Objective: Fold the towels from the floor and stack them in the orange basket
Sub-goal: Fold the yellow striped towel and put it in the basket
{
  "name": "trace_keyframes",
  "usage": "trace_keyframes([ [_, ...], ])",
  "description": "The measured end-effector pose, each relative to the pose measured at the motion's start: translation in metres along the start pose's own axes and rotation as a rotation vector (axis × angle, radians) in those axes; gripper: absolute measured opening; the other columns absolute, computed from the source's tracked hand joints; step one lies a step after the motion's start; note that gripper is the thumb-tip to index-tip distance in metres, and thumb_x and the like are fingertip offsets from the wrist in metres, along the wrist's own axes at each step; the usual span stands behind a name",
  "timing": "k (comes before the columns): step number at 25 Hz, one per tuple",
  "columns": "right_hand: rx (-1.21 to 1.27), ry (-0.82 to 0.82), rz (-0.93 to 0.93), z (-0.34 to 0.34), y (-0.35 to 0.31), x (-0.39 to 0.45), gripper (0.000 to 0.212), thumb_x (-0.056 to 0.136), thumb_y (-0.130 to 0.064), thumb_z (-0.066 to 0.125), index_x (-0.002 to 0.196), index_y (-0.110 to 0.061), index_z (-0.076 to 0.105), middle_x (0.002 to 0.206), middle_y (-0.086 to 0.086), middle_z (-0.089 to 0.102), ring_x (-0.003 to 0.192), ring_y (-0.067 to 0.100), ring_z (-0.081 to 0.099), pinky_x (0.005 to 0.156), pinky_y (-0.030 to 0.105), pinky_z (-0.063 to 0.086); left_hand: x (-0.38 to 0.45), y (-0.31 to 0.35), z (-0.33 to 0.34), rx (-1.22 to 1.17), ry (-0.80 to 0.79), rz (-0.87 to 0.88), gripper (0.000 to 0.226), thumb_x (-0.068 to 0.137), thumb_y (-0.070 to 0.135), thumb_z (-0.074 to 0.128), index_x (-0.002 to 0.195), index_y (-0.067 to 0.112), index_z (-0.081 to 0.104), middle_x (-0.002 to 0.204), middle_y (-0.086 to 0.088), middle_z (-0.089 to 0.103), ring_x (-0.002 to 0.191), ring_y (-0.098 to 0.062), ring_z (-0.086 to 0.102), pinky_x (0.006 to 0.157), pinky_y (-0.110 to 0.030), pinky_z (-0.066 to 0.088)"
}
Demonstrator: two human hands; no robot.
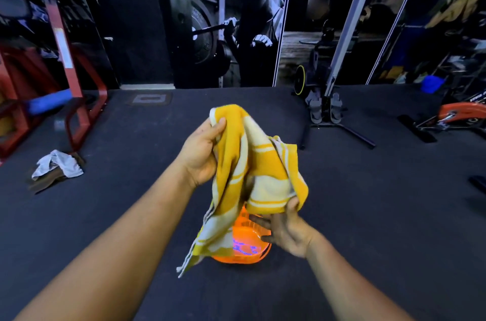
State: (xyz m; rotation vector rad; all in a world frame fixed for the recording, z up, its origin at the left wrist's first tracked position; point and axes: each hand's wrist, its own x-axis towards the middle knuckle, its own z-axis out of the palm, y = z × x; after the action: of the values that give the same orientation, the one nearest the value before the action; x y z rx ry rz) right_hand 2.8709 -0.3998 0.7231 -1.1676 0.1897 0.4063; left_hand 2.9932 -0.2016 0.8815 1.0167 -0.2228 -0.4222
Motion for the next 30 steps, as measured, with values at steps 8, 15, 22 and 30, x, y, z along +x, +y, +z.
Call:
trace_keyframes([
  [8, 0.168, 0.442, -0.388, 0.044, -0.07, 0.017, 0.035, 0.099, -0.025, 0.063, 0.128, -0.007, 0.065, 0.101, 0.003, 0.079, 0.09, 0.016, 0.076, 0.073, 0.031, 0.062, 0.01, 0.013, -0.026, 0.341, 0.17, 0.078, 0.02, 0.107, 0.018, 0.05, 0.107, 0.009, 0.068, 0.094, -0.013, 0.075, 0.082, -0.024, 0.073, 0.081, -0.043, 0.061],
  [15, -0.043, 0.161, -0.038, 0.02, -0.066, 0.01, 0.07, 0.079, -0.049, 0.079, 0.134, -0.01, 0.061, 0.118, 0.003, 0.075, 0.101, 0.013, 0.074, 0.083, 0.034, 0.061, 0.018, 0.003, -0.06, 0.135, 0.313, -0.094, 0.029, 0.107, 0.025, 0.051, 0.115, 0.003, 0.068, 0.108, -0.023, 0.074, 0.089, -0.029, 0.077, 0.07, -0.042, 0.064],
  [22, 0.183, 0.355, -0.218, 0.022, -0.098, 0.031, 0.019, 0.099, -0.022, 0.061, 0.11, -0.01, 0.072, 0.102, 0.014, 0.078, 0.094, 0.028, 0.074, 0.076, 0.038, 0.062, -0.05, -0.073, -0.111, 0.332, 0.061, -0.34, 0.107, 0.045, 0.047, 0.102, 0.134, 0.004, 0.062, 0.127, -0.021, 0.07, 0.11, -0.033, 0.072, 0.088, -0.047, 0.061],
  [30, -0.348, 0.261, -0.126, -0.024, -0.048, 0.031, 0.028, 0.09, -0.016, 0.076, 0.117, -0.008, 0.073, 0.118, 0.013, 0.075, 0.108, 0.029, 0.072, 0.098, 0.046, 0.057, -0.031, -0.07, -0.105, 0.248, 0.093, -0.441, 0.07, 0.077, 0.047, 0.082, 0.133, 0.01, 0.064, 0.125, -0.017, 0.072, 0.112, -0.031, 0.072, 0.089, -0.045, 0.061],
])
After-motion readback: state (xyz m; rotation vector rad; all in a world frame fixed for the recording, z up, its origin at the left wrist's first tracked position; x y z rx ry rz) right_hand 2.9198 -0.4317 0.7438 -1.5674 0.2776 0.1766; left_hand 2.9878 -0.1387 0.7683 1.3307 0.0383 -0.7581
